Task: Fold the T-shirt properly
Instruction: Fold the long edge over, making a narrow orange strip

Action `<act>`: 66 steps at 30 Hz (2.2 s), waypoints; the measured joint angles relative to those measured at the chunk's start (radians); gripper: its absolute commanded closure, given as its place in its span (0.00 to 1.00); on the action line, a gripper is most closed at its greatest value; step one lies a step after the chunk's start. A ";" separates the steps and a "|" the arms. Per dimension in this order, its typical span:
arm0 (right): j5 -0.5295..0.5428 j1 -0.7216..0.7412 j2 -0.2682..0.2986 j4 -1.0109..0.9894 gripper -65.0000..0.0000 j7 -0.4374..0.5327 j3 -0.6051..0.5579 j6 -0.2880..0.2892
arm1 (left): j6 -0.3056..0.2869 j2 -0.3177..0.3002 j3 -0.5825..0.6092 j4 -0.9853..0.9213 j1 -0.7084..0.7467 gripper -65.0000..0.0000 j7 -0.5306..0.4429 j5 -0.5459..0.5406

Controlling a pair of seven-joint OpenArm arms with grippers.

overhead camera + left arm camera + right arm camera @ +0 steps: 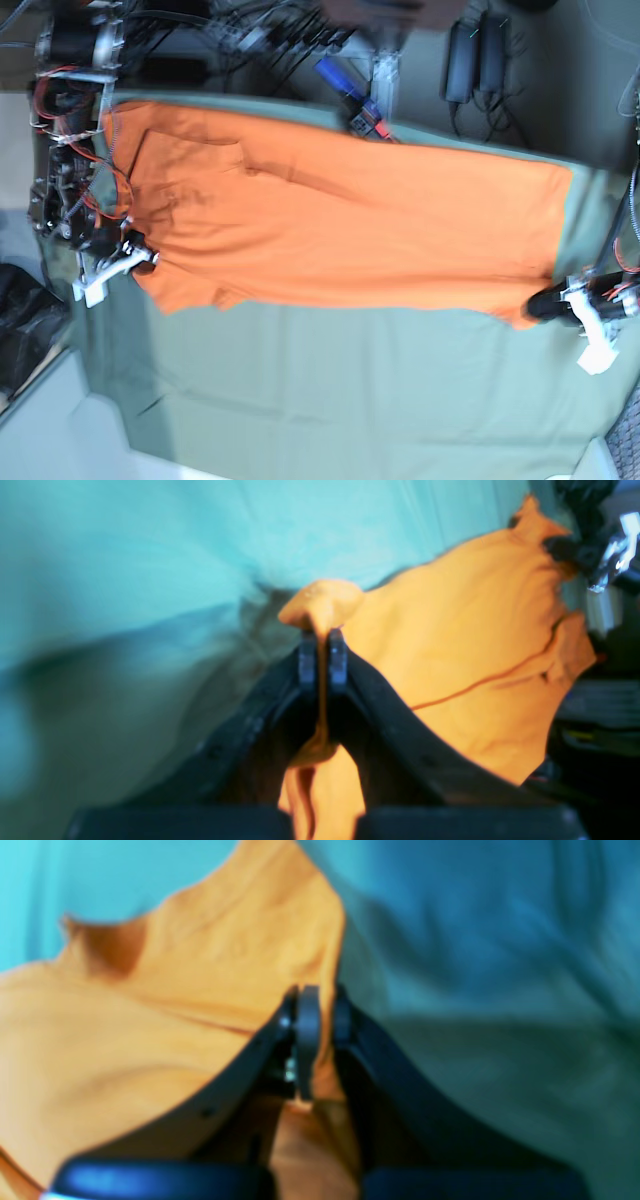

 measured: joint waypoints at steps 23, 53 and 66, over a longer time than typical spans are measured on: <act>0.070 -0.465 0.038 0.390 0.85 -0.018 0.286 0.014 | 0.000 -0.107 0.002 0.294 0.309 0.94 0.000 0.000; 0.036 -0.284 0.031 0.333 0.32 0.028 0.145 0.016 | 0.000 -0.108 0.002 0.294 0.325 0.45 -0.020 0.006; 0.009 -0.265 -0.022 0.306 1.00 0.039 0.016 0.016 | 0.000 -0.107 0.002 0.294 0.325 0.45 -0.024 0.006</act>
